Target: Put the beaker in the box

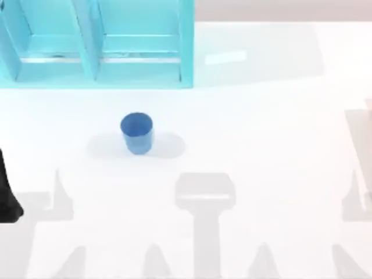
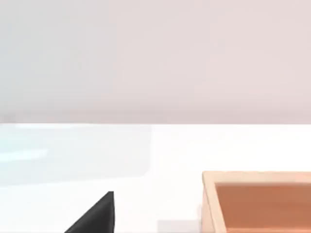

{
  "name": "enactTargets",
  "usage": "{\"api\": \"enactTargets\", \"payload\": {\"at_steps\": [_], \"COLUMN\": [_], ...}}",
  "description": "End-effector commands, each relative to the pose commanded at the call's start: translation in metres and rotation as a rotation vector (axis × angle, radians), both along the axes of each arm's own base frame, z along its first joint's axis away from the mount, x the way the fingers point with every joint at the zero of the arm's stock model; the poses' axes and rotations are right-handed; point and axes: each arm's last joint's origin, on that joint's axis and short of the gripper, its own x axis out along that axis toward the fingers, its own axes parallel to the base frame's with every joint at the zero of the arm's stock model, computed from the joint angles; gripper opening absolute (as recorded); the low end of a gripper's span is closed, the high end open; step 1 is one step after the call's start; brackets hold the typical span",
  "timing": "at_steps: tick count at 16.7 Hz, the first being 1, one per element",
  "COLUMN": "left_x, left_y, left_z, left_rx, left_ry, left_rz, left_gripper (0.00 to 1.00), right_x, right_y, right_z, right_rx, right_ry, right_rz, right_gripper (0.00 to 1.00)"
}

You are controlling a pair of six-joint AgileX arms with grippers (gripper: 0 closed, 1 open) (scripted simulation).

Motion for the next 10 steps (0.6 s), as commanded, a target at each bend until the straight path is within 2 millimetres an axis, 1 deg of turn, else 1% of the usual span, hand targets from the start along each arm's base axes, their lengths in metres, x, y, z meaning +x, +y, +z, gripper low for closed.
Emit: {"api": "enactTargets", "payload": {"at_steps": [3, 5, 8, 10], "left_x": [0.000, 0.000, 0.000, 0.000], "left_y": [0.000, 0.000, 0.000, 0.000], "left_z": [0.000, 0.000, 0.000, 0.000], "left_rx": [0.000, 0.000, 0.000, 0.000], "left_ry": [0.000, 0.000, 0.000, 0.000], "left_rz": [0.000, 0.000, 0.000, 0.000], "left_gripper": [1.00, 1.00, 1.00, 1.00], "right_x": [0.000, 0.001, 0.006, 0.013], "right_y": [0.000, 0.002, 0.008, 0.014], "right_z": [0.001, 0.007, 0.026, 0.044], "right_rx": [0.002, 0.011, 0.039, 0.061], "right_ry": [0.007, 0.044, 0.154, 0.254], "right_rz": [0.003, 0.014, 0.040, 0.058], "right_gripper": [1.00, 1.00, 1.00, 1.00]}}
